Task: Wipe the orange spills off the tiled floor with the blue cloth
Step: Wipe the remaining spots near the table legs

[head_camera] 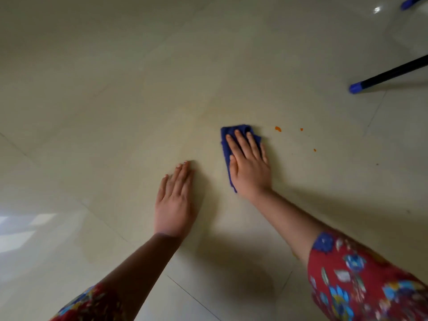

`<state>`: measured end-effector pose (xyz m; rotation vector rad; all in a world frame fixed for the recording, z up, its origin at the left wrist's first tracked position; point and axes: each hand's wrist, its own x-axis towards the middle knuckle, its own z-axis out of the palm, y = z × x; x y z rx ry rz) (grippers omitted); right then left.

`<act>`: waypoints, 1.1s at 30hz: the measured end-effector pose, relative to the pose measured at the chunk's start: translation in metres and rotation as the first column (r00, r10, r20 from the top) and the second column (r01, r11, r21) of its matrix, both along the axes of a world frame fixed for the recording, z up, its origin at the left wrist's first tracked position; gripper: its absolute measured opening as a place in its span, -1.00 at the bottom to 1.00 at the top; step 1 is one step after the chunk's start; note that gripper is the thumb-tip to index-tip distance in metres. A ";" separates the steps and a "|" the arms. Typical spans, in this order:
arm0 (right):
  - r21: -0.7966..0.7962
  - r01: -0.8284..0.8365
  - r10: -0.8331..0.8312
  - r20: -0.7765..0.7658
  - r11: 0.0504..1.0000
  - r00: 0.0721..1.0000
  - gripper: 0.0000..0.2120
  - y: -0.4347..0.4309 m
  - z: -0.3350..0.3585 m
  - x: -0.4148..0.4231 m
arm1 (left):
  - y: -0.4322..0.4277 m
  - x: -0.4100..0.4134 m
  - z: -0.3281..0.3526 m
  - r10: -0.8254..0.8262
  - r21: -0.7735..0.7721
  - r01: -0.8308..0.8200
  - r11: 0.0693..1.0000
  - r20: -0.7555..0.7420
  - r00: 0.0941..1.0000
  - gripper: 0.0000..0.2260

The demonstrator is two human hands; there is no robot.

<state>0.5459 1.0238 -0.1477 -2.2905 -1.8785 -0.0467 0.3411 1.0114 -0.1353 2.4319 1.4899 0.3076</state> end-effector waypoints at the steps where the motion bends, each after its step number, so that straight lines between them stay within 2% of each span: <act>1: -0.015 -0.041 0.041 -0.009 0.999 0.999 -0.53 0.015 0.001 0.010 | 0.003 0.012 0.003 -0.041 -0.002 0.041 0.999 0.013 0.999 -0.50; 3: -0.052 -0.012 0.012 0.001 0.999 1.000 -0.53 0.034 0.002 0.043 | 0.010 0.053 0.007 -0.091 -0.063 0.096 0.993 0.087 0.992 -0.52; 5: -0.064 0.145 -0.145 0.006 0.987 0.989 -0.49 0.031 0.001 0.079 | 0.013 0.090 0.008 -0.102 -0.114 0.117 0.987 0.127 0.987 -0.50; 8: 0.022 0.340 -0.340 0.003 0.940 0.940 -0.50 -0.015 -0.003 0.095 | 0.007 0.111 -0.004 -0.182 -0.102 0.183 0.978 0.019 0.983 -0.47; 10: 0.048 0.309 -0.311 0.036 0.950 0.950 -0.51 -0.044 -0.005 0.076 | 0.006 0.112 -0.010 -0.176 -0.075 0.176 0.982 -0.003 0.984 -0.47; 12: 0.021 0.159 -0.160 0.035 0.987 0.987 -0.52 -0.052 -0.005 0.055 | 0.006 0.114 -0.010 -0.172 -0.070 0.172 0.983 -0.005 0.985 -0.47; 14: 0.019 0.013 -0.013 0.010 1.000 1.000 -0.54 -0.024 0.000 0.057 | 0.006 0.113 -0.009 -0.165 -0.060 0.164 0.985 -0.014 0.986 -0.46; 15: 0.012 -0.004 0.003 0.008 1.000 1.000 -0.54 -0.006 0.002 0.068 | 0.006 0.113 -0.009 -0.169 -0.059 0.168 0.984 -0.020 0.985 -0.47; 18: -0.019 0.207 -0.207 0.004 0.978 0.978 -0.52 0.014 0.001 0.114 | 0.005 0.110 -0.008 -0.171 -0.068 0.169 0.983 -0.030 0.985 -0.47; 20: 0.013 0.410 -0.409 -0.027 0.912 0.912 -0.52 -0.008 -0.003 0.135 | 0.006 0.111 -0.007 -0.167 -0.070 0.164 0.984 -0.038 0.985 -0.47; 22: 0.060 0.501 -0.501 -0.015 0.864 0.866 -0.53 -0.039 -0.005 0.125 | 0.006 0.112 -0.006 -0.171 -0.081 0.168 0.982 -0.037 0.984 -0.47; 24: 0.045 0.413 -0.414 0.012 0.910 0.910 -0.51 -0.061 -0.006 0.091 | 0.007 0.111 -0.007 -0.172 -0.088 0.169 0.982 -0.031 0.985 -0.48; 26: 0.018 0.212 -0.212 0.002 0.977 0.977 -0.51 -0.059 -0.003 0.060 | 0.008 0.112 -0.006 -0.170 -0.084 0.166 0.982 -0.036 0.985 -0.48; 28: 0.033 0.065 -0.064 -0.041 0.997 0.997 -0.53 -0.032 0.000 0.062 | 0.006 0.112 -0.005 -0.172 -0.087 0.167 0.982 -0.046 0.984 -0.48; 30: 0.022 0.088 -0.087 -0.050 0.996 0.995 -0.54 -0.007 0.000 0.086 | 0.006 0.113 -0.005 -0.173 -0.084 0.169 0.982 -0.046 0.984 -0.47; 33: 0.001 0.330 -0.330 -0.036 0.944 0.943 -0.52 -0.018 -0.002 0.140 | 0.007 0.113 -0.005 -0.168 -0.084 0.163 0.983 -0.063 0.984 -0.47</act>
